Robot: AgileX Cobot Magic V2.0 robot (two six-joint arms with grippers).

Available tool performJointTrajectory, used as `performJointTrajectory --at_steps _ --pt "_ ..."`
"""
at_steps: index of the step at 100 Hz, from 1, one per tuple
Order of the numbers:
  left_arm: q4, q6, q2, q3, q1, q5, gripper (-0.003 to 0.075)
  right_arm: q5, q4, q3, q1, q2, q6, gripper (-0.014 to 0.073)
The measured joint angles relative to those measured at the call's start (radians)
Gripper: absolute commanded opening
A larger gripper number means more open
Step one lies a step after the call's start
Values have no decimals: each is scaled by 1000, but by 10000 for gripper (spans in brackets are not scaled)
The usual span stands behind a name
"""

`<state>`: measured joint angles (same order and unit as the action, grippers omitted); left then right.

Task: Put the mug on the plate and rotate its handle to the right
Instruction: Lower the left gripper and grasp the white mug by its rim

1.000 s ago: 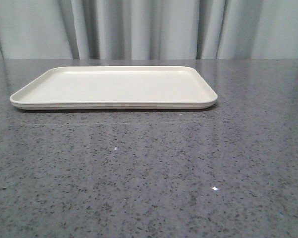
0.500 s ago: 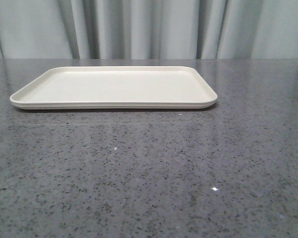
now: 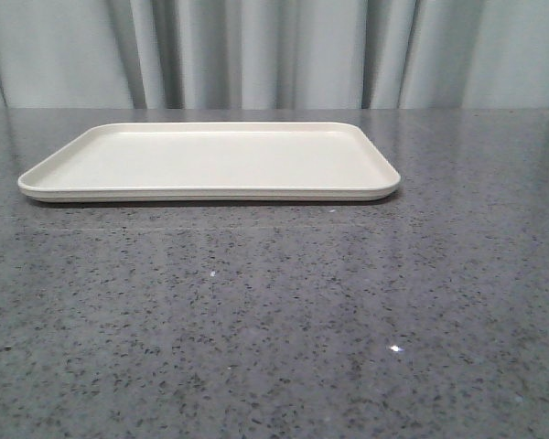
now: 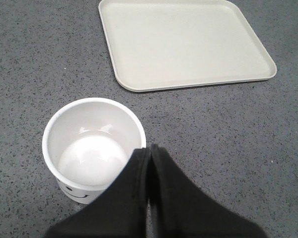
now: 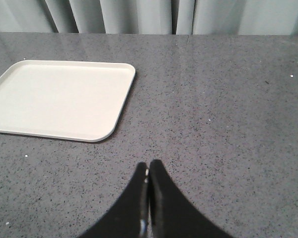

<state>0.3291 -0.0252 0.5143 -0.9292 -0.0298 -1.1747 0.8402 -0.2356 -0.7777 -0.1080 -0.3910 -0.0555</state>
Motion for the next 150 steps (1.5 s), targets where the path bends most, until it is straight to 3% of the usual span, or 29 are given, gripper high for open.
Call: performJointTrajectory --at_steps 11,23,40,49,55,74,99,150 --pt "5 -26 0 0 0 -4 -3 15 0 0 0 0 0 85" --pt "22 -54 0 -2 0 -4 100 20 -2 0 0 0 0 275" --pt "36 -73 0 -2 0 -6 379 24 -2 0 0 0 0 505" --pt "36 -77 0 -2 0 -6 533 24 -2 0 0 0 0 534" --pt "36 -77 0 -2 0 -6 587 24 -2 0 0 0 0 533" --pt "15 -75 0 -2 0 -3 589 25 -2 0 0 0 0 533" --pt "-168 25 33 -2 0 10 589 27 -2 0 0 0 0 533" --pt "-241 43 312 4 0 51 589 31 -2 0 0 0 2 533"
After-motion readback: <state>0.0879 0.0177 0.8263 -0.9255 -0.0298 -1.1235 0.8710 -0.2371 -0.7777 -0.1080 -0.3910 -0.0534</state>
